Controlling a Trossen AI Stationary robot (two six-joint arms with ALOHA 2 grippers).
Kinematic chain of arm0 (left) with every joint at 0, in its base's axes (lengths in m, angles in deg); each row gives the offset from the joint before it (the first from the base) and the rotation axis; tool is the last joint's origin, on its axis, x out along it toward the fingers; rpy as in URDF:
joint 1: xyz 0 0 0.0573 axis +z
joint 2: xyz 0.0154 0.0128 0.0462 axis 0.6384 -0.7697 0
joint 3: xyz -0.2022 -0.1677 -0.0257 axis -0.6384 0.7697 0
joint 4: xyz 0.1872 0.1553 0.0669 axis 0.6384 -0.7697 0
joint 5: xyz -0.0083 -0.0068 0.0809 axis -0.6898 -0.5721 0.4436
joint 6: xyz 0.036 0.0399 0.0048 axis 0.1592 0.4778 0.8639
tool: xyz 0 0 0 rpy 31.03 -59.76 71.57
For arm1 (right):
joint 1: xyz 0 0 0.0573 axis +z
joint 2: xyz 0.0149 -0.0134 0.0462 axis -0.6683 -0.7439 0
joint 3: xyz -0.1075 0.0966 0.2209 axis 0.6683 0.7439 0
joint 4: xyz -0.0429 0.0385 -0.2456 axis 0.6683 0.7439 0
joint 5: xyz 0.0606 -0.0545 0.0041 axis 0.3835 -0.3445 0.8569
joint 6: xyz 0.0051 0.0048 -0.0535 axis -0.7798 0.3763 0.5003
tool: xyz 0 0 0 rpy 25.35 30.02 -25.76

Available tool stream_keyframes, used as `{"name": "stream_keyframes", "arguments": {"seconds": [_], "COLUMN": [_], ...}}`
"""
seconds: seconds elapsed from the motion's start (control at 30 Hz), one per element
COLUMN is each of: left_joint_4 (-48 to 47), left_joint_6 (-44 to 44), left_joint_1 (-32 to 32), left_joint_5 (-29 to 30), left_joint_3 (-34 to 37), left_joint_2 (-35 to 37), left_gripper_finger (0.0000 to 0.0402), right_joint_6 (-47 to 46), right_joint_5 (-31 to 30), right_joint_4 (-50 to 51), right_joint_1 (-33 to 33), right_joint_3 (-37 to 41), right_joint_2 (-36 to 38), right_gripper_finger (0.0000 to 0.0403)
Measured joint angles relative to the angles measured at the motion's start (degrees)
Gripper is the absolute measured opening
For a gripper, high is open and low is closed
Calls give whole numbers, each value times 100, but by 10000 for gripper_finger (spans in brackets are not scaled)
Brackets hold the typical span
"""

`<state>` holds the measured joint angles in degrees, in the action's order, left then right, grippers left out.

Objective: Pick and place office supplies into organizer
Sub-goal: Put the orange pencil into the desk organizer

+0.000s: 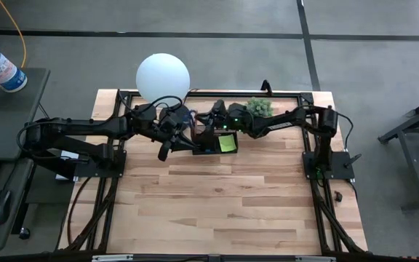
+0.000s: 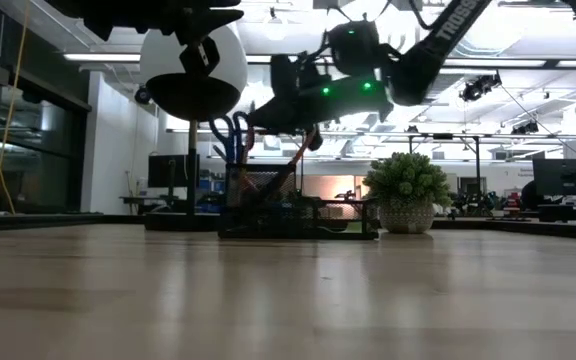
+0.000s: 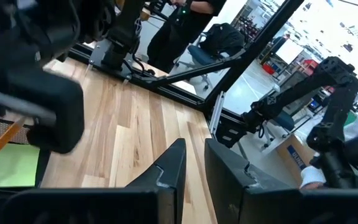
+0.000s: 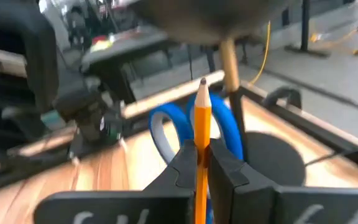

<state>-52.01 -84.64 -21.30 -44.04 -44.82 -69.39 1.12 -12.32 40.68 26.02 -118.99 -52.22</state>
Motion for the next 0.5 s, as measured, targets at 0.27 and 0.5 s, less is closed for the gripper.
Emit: {"name": "stream_keyframes", "arguments": {"seconds": [0.27,0.5], "left_joint_4": [2,0], "left_joint_6": [0,0], "left_joint_1": [0,0], "left_joint_5": [12,36], "left_joint_3": [0,0], "left_joint_2": [0,0], "left_gripper_finger": [46,46], "right_joint_6": [250,146], "right_joint_5": [188,240], "right_joint_4": [992,1354], "right_joint_1": [154,215], "right_joint_3": [-345,-212], "right_joint_2": [-60,-41], "right_gripper_finger": [16,43]}}
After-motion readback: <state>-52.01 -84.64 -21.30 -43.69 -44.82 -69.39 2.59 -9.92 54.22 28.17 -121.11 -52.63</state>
